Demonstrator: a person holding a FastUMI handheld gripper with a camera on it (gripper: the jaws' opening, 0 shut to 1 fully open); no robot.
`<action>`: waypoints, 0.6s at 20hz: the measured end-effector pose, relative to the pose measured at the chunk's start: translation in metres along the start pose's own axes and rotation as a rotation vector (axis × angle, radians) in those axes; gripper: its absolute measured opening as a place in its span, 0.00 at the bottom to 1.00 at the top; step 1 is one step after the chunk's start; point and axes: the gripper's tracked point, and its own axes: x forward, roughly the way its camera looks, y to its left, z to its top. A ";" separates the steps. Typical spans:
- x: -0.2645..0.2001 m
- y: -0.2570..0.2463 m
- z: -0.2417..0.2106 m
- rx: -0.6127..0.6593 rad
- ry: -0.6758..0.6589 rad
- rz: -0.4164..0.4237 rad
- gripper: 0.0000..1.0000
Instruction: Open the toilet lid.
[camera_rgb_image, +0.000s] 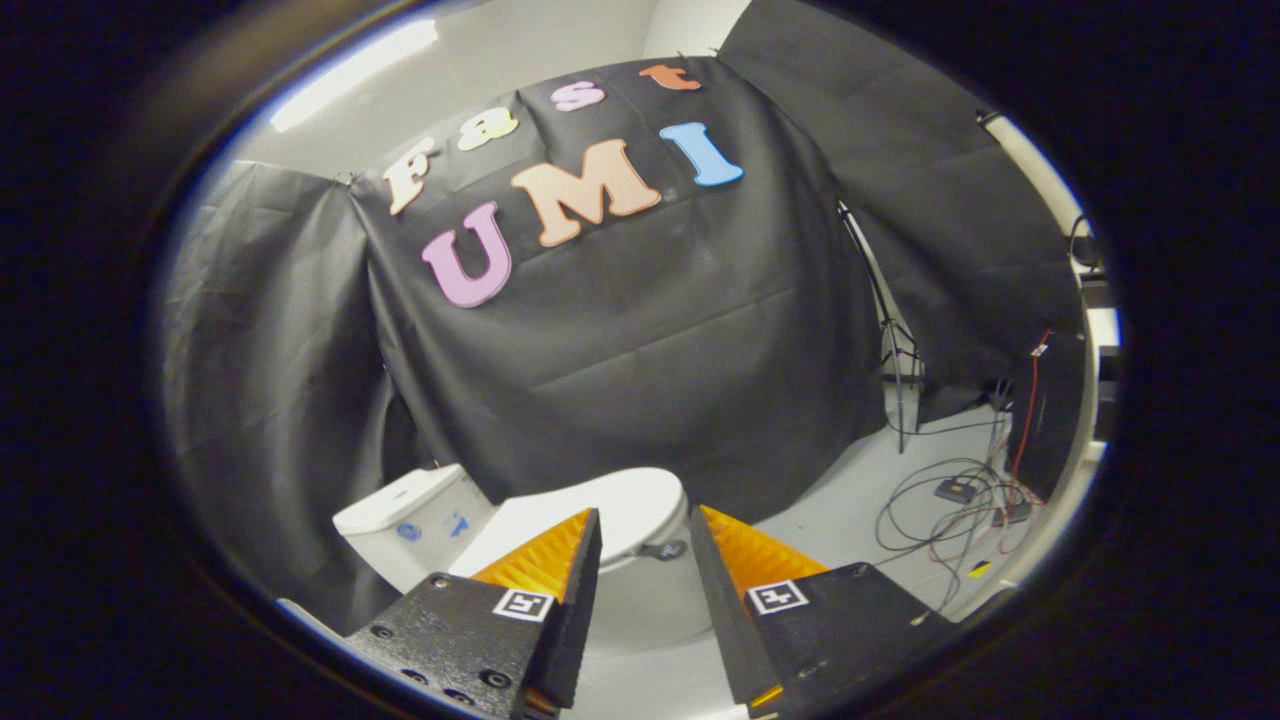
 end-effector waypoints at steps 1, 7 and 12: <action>0.013 0.007 0.001 0.023 -0.009 0.014 0.56; 0.085 0.002 -0.028 0.350 -0.033 -0.035 0.56; 0.137 -0.027 -0.092 0.691 -0.019 -0.085 0.56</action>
